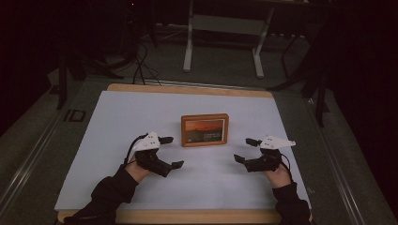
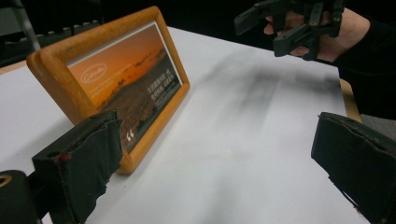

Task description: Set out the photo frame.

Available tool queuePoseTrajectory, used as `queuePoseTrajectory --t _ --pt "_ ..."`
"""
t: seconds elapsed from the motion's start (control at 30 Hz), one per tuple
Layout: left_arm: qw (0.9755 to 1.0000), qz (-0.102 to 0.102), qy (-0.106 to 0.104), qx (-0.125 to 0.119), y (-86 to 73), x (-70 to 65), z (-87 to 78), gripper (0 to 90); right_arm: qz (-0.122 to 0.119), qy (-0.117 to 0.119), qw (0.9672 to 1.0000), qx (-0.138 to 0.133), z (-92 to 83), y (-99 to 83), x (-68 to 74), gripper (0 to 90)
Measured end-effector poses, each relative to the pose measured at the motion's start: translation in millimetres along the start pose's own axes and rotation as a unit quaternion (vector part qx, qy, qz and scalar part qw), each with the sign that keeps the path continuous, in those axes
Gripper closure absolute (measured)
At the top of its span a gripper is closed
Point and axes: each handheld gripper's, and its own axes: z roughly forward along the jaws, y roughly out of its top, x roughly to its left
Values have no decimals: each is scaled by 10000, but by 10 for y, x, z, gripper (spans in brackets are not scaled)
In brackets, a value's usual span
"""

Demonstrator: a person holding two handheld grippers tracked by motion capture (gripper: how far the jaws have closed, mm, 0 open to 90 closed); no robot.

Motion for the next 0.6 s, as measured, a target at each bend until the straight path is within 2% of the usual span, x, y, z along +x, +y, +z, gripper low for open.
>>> queuePoseTrajectory --t 0.1,0.17,0.33,0.4,0.6 --pt "10000 33 26 22 -40 -12 -38 26 -7 -8 10000 7 -15 -40 41 146" --pt "10000 30 74 20 -66 -15 -61 26 84 66 9999 -31 -24 -96 84 146" --pt "9999 -89 113 94 -152 1 -147 26 138 60 9999 -11 -33 -187 169 146" --pt "9998 -75 144 145 -201 -1 -186 26 147 29 9999 -14 -47 -234 213 146" --pt "9996 -106 141 201 -302 -8 -239 26 211 -18 9998 -66 -77 -302 243 146"
